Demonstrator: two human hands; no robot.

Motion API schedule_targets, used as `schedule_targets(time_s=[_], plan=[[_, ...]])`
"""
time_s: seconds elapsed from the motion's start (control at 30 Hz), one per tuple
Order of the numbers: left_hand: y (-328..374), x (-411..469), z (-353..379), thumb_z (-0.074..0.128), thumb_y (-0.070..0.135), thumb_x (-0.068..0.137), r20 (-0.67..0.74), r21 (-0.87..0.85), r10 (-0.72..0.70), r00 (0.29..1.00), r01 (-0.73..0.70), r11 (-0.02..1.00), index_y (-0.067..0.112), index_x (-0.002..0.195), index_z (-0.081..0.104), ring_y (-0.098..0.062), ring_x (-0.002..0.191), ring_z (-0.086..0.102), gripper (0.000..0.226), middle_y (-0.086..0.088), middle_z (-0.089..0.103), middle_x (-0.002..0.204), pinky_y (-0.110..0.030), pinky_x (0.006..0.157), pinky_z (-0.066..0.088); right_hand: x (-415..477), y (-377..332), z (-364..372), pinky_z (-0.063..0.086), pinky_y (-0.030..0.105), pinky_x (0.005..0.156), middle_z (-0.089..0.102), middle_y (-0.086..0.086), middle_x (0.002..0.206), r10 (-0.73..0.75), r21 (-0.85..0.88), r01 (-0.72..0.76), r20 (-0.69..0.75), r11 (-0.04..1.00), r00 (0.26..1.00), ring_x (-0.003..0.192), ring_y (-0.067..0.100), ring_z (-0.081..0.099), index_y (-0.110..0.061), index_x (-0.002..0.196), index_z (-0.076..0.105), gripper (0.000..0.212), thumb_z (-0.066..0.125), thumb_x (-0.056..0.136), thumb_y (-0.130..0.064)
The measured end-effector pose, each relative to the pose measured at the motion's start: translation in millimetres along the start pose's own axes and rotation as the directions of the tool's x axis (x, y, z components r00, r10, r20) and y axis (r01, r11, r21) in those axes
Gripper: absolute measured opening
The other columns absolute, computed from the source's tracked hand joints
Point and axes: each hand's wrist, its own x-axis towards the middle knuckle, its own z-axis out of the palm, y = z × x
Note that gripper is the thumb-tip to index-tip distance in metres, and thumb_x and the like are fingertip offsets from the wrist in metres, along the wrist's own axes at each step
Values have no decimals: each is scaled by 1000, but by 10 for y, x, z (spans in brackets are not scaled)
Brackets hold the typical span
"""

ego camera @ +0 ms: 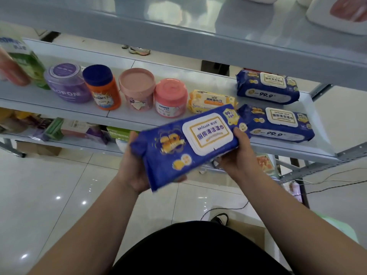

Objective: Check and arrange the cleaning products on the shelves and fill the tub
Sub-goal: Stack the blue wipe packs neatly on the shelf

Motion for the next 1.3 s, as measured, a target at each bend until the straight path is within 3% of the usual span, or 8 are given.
schedule_targets(time_s=[0.2, 0.33, 0.47, 0.57, 0.67, 0.9, 1.0, 1.3], plan=[[121, 112, 188, 67, 50, 73, -359, 478, 256, 898, -58, 876, 21, 137, 56, -31, 92, 76, 71, -9, 76, 113, -57, 79, 60, -67, -54, -109, 62, 44, 63, 75, 9, 119, -121, -74, 113, -109, 991, 987, 96, 27, 77, -23, 145, 46, 55, 68, 95, -30], [73, 135, 145, 72, 43, 80, -455, 397, 241, 857, -47, 917, 20, 130, 62, -32, 93, 75, 55, -9, 76, 115, -52, 78, 61, -163, -144, -137, 63, 49, 71, 72, 10, 127, -99, -92, 94, -52, 991, 994, 122, 35, 66, -24, 142, 53, 66, 62, 87, -59], [16, 100, -102, 68, 50, 86, -557, 236, 97, 825, 45, 971, 18, 124, 68, -32, 85, 76, 49, -10, 77, 111, -44, 67, 62, -194, -276, -193, 62, 48, 73, 71, 4, 116, -141, -184, 139, 2, 973, 990, 118, 28, 65, -21, 130, 60, 45, 35, 106, -51], [-66, 75, -230, 70, 53, 83, -593, 184, 56, 803, 67, 981, 17, 128, 67, -34, 102, 71, 57, -11, 75, 117, -48, 95, 55, -226, -300, -148, 62, 46, 75, 66, 9, 128, -132, -254, 134, 24, 958, 991, 120, 28, 63, -19, 137, 58, 48, 38, 106, -49], [-72, 47, -262, 72, 53, 82, -601, 187, 54, 797, 75, 979, 17, 128, 68, -34, 110, 69, 59, -11, 74, 119, -49, 110, 45, -236, -270, -156, 62, 47, 78, 69, 5, 123, -125, -269, 122, 4, 955, 992, 118, 25, 64, -22, 132, 61, 42, 38, 107, -47], [20, -10, -47, 68, 47, 83, -485, 407, 230, 843, -15, 913, 22, 122, 64, -29, 87, 76, 47, -8, 77, 110, -47, 74, 61, -194, -205, -285, 63, 50, 75, 75, 6, 118, 20, -202, -31, -61, 979, 998, 107, 29, 73, -25, 130, 58, 49, 57, 93, -57], [22, 17, 109, 72, 47, 72, -407, 566, 292, 866, -12, 824, 23, 133, 56, -27, 88, 76, 67, -7, 77, 110, -48, 75, 62, -186, -73, -447, 61, 56, 85, 71, 11, 130, 49, -161, -64, -97, 985, 994, 116, 34, 70, -19, 141, 52, 74, 72, 77, -51], [19, 140, 328, 69, 45, 87, -360, 650, 238, 902, 59, 758, 26, 137, 53, -27, 99, 75, 57, -4, 77, 113, -45, 80, 62, -191, 37, -752, 61, 57, 82, 73, 11, 126, 4, -58, -16, -197, 998, 980, 115, 34, 70, -14, 140, 54, 62, 70, 88, -43]])
